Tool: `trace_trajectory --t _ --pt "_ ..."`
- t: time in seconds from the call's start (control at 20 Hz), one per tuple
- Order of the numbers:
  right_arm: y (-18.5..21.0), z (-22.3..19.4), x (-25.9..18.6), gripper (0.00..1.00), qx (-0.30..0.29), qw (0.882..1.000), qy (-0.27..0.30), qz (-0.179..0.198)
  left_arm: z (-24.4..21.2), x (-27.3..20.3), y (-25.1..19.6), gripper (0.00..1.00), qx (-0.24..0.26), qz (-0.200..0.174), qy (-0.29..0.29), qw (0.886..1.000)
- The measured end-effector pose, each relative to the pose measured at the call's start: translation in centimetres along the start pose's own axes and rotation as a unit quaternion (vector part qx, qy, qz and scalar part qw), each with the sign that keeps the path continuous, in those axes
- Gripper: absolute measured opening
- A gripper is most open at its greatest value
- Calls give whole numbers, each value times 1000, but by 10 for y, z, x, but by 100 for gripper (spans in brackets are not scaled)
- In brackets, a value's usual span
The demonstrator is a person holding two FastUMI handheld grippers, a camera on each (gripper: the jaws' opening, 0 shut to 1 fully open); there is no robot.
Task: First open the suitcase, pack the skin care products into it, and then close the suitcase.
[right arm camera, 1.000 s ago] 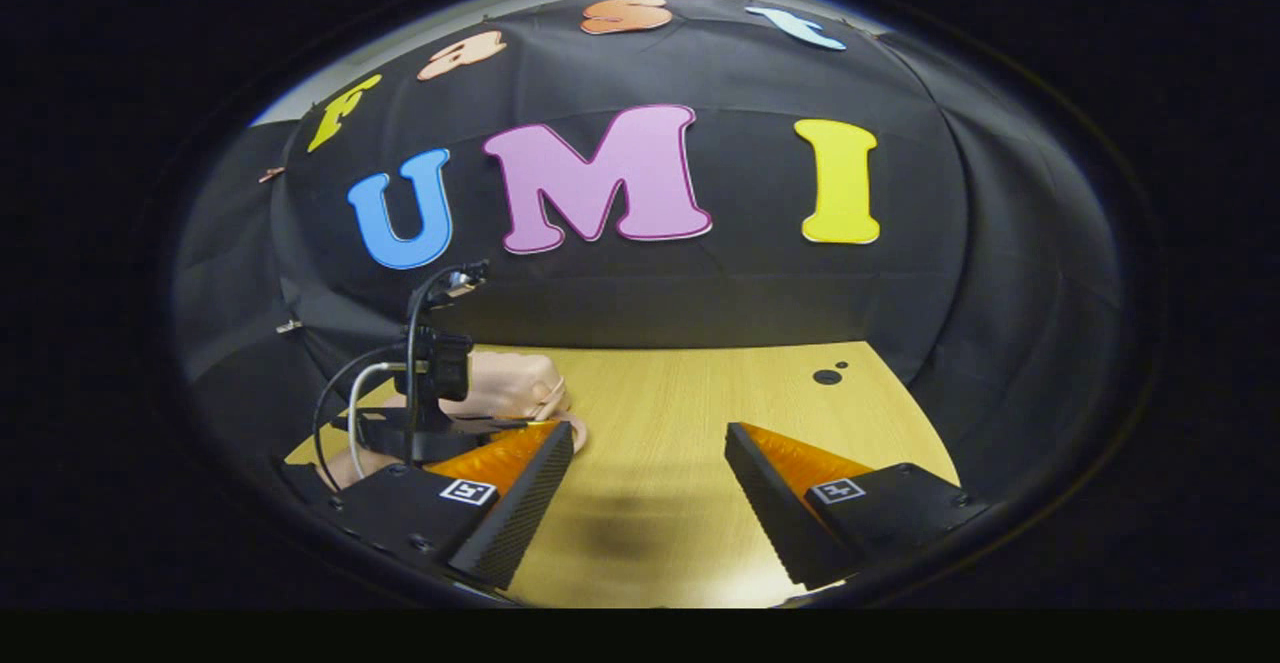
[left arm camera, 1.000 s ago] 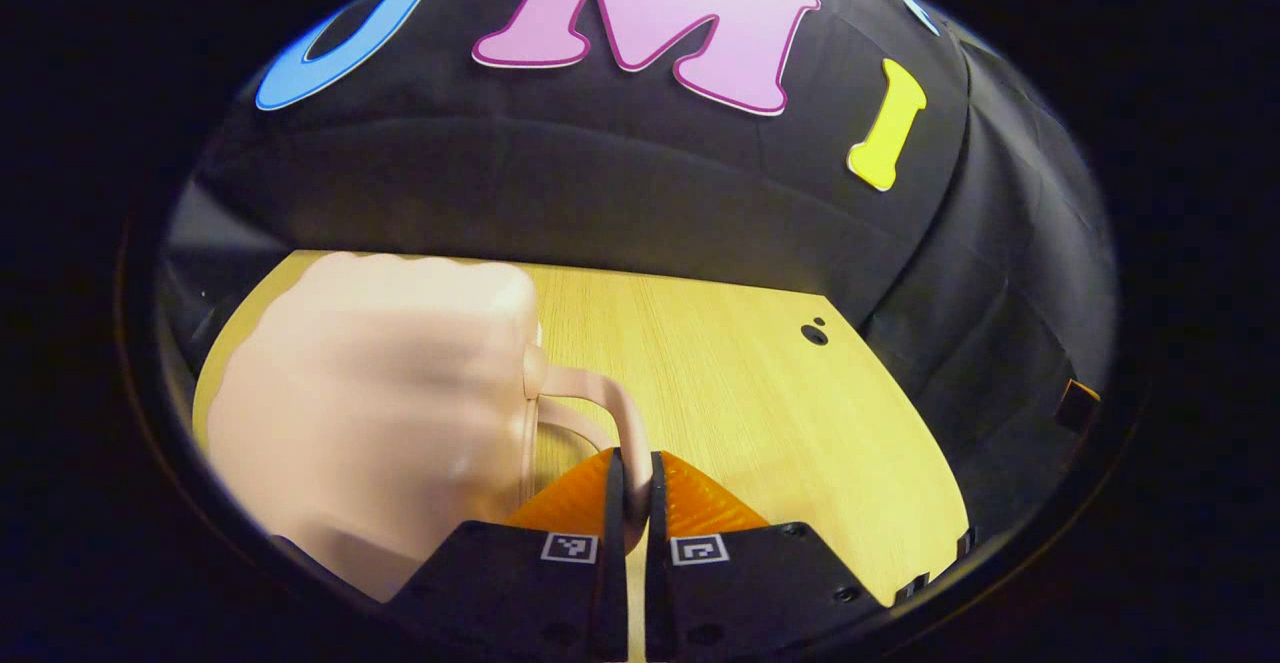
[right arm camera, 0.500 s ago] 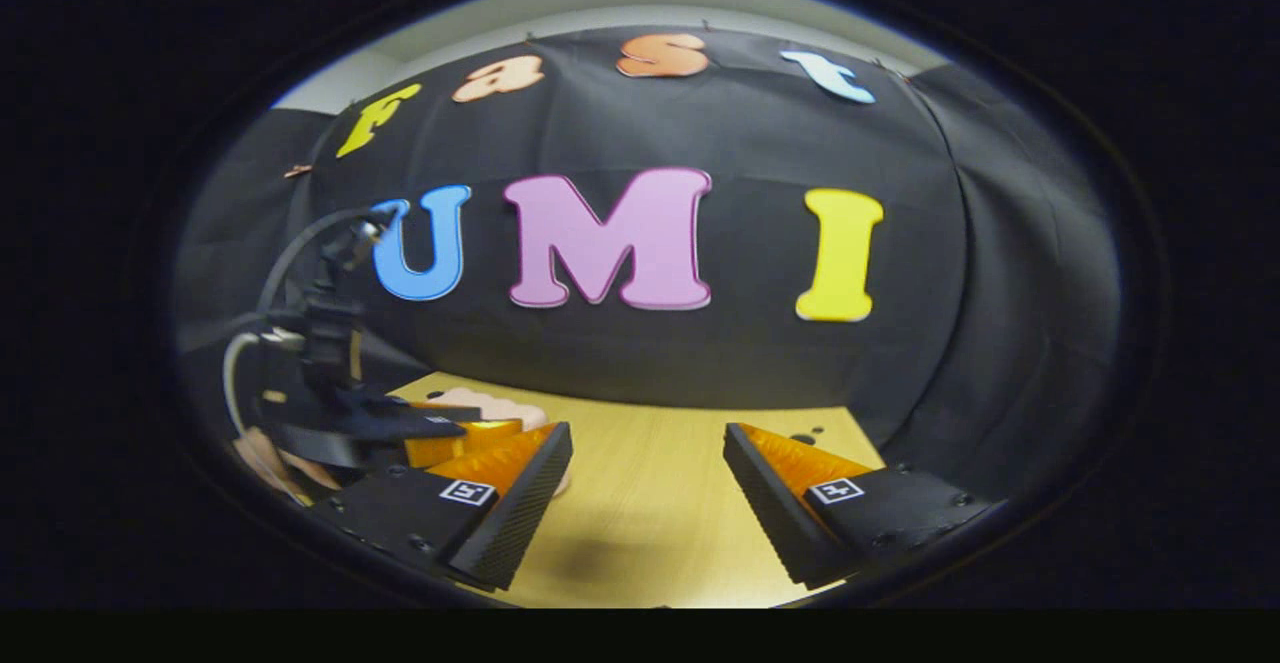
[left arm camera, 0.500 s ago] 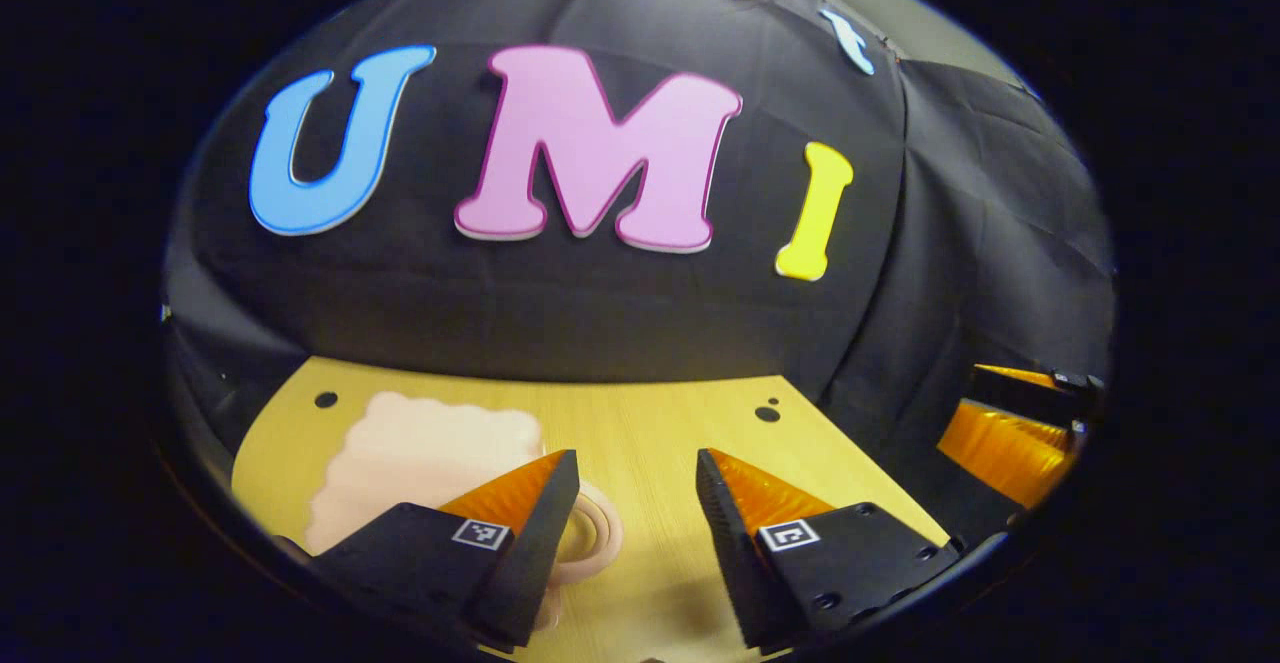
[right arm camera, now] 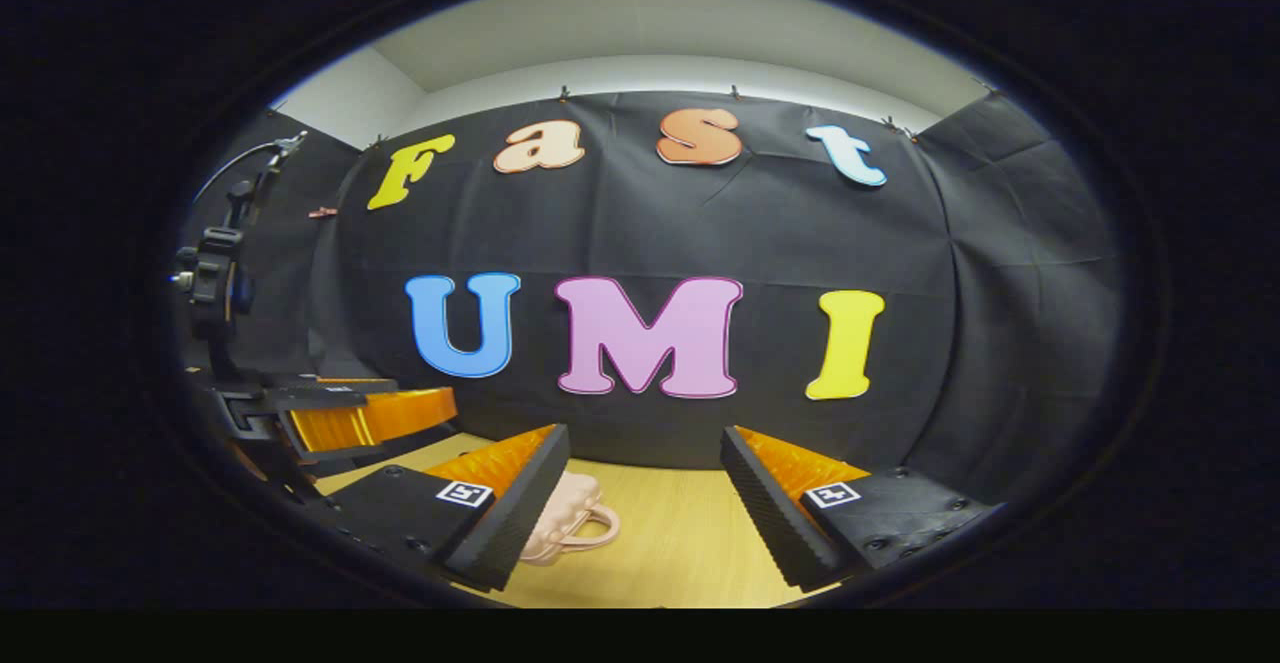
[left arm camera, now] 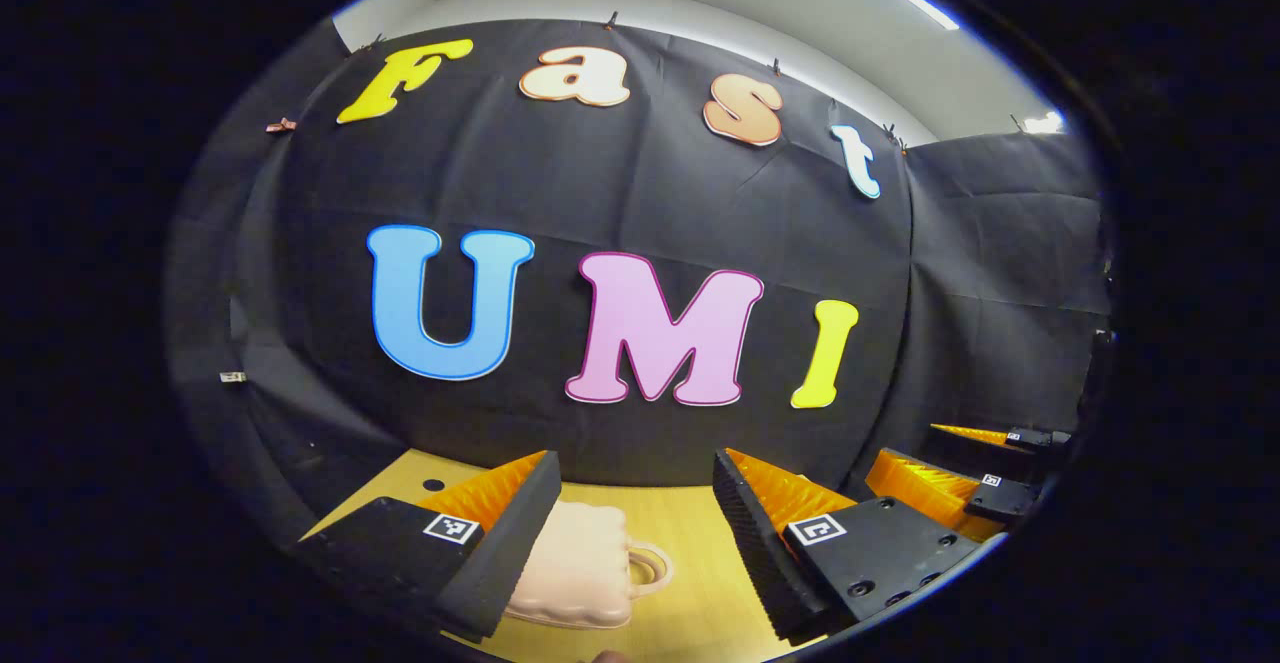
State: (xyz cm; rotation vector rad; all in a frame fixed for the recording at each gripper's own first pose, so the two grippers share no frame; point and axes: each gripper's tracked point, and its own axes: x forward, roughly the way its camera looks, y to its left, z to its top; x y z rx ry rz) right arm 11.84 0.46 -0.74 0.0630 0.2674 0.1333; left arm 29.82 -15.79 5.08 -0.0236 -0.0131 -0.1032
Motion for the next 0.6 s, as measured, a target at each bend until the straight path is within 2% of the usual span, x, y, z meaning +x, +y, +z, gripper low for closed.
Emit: trace_trajectory --t 0.15,0.35,0.55,0.6 --pt "11 -2 -23 97 20 1000 0 -13 1 -41 18 96 15 4 -9 1000" --pt "16 -8 -47 97 19 1000 3 -21 -8 -77 28 96 9 7 -12 1000" --pt "13 -5 -62 97 18 999 -2 -33 -8 -89 28 96 14 1 -11 1000" --pt "13 -3 -64 91 20 999 -2 -35 -7 -92 27 96 14 -1 -10 1000"
